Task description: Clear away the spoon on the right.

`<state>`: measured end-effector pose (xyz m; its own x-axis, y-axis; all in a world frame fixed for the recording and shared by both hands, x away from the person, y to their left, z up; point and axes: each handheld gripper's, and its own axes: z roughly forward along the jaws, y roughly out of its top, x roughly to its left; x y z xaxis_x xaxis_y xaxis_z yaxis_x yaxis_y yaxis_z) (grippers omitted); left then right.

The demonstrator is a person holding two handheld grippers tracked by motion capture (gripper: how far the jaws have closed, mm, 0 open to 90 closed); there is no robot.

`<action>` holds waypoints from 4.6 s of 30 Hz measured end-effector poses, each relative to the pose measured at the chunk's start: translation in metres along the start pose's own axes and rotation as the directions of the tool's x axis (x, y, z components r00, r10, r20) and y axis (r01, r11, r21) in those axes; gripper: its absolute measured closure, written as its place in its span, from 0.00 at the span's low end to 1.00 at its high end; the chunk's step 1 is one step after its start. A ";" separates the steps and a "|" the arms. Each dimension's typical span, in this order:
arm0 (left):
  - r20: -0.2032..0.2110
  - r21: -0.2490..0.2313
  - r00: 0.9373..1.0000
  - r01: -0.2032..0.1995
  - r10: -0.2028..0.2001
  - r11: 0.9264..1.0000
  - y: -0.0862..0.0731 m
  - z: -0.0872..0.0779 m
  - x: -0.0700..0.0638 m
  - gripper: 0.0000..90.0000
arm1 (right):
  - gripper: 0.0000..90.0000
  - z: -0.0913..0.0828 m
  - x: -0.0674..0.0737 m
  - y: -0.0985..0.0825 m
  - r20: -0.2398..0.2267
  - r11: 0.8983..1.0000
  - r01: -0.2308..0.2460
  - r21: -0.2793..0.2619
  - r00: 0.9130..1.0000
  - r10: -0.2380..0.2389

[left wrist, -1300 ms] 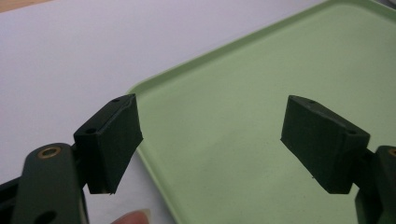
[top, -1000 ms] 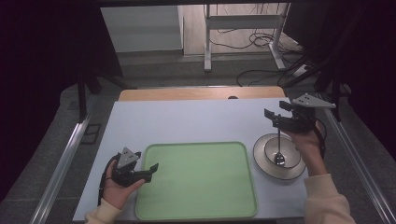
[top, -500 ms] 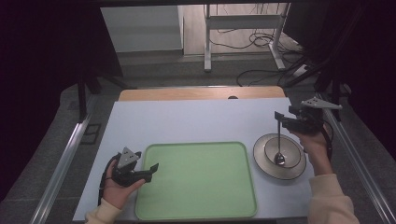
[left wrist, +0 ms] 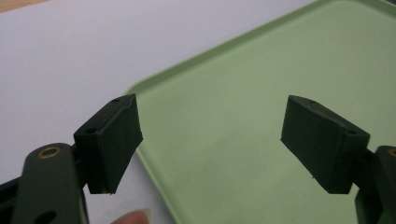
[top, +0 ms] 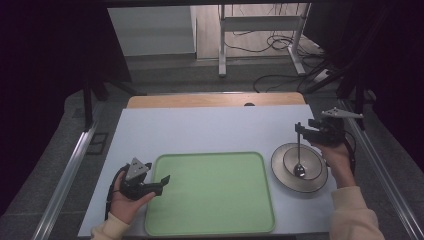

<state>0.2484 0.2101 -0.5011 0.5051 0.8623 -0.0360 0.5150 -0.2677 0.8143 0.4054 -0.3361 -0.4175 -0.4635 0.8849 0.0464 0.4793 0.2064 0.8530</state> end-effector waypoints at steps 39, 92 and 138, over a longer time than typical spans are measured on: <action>0.005 0.001 1.000 -0.004 0.004 1.000 0.000 0.000 0.000 0.22 | 0.98 0.016 -0.021 -0.013 -0.192 0.982 -0.147 0.119 0.967 0.168; -0.001 0.005 1.000 -0.008 0.008 1.000 0.000 0.002 0.000 0.22 | 0.99 -0.060 0.055 0.045 -0.438 0.987 -0.043 -0.154 0.899 -0.029; 0.003 0.001 1.000 -0.010 0.010 1.000 0.000 0.001 0.000 0.21 | 0.99 0.002 0.168 0.014 -0.632 0.980 0.195 0.038 0.764 -0.127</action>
<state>0.2494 0.2093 -0.5016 0.5125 0.8582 -0.0301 0.5108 -0.2764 0.8141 0.3358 -0.1835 -0.3989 -0.8865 0.3860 0.2553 0.4078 0.3906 0.8253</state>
